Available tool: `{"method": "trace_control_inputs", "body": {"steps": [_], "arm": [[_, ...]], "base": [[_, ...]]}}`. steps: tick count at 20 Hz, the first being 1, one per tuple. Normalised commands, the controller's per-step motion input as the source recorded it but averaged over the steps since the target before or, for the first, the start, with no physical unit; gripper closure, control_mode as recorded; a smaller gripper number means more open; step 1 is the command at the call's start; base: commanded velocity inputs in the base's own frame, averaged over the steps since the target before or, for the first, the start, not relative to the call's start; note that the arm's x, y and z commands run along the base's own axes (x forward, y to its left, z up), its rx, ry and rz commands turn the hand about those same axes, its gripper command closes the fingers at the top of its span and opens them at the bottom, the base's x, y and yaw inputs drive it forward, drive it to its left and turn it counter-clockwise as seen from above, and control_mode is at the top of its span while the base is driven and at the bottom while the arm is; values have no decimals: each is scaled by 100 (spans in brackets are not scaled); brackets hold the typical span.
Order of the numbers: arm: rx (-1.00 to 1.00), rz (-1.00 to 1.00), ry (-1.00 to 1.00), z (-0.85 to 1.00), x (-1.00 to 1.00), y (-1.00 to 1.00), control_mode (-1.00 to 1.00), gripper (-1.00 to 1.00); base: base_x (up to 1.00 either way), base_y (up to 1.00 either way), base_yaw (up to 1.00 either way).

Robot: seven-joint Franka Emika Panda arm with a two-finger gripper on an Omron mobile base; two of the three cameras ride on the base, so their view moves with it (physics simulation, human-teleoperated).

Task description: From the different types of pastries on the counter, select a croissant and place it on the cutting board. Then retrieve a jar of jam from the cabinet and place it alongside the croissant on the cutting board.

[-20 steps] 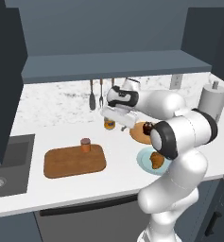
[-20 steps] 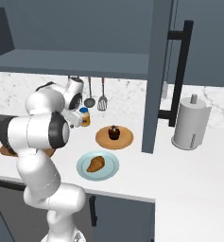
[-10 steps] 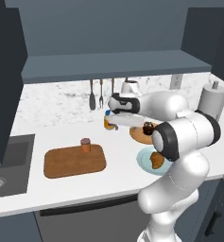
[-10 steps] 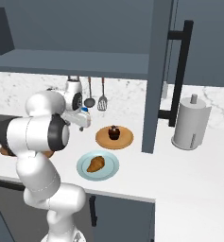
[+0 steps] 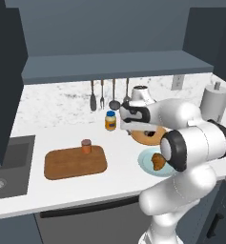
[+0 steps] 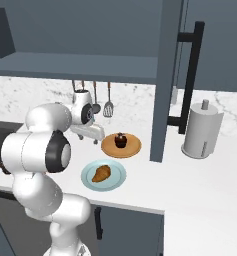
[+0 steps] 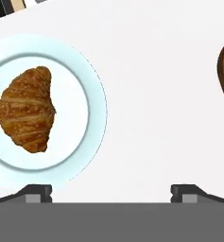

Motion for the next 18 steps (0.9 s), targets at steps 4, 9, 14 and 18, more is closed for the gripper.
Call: {"method": "trace_control_inputs", "body": {"steps": [4,9,14,18], "arm": [[-5,0,-3,0,-46,-62,-100,-100],[-1,0,-1,6,-47,-51,-100,-100],[0,0,1,8,-37,-26,-100,-100],[0,0,13,0,-13,-12,-100,-100]], "base": [[0,0,0],[0,0,0],[0,0,0],[0,0,0]]}}
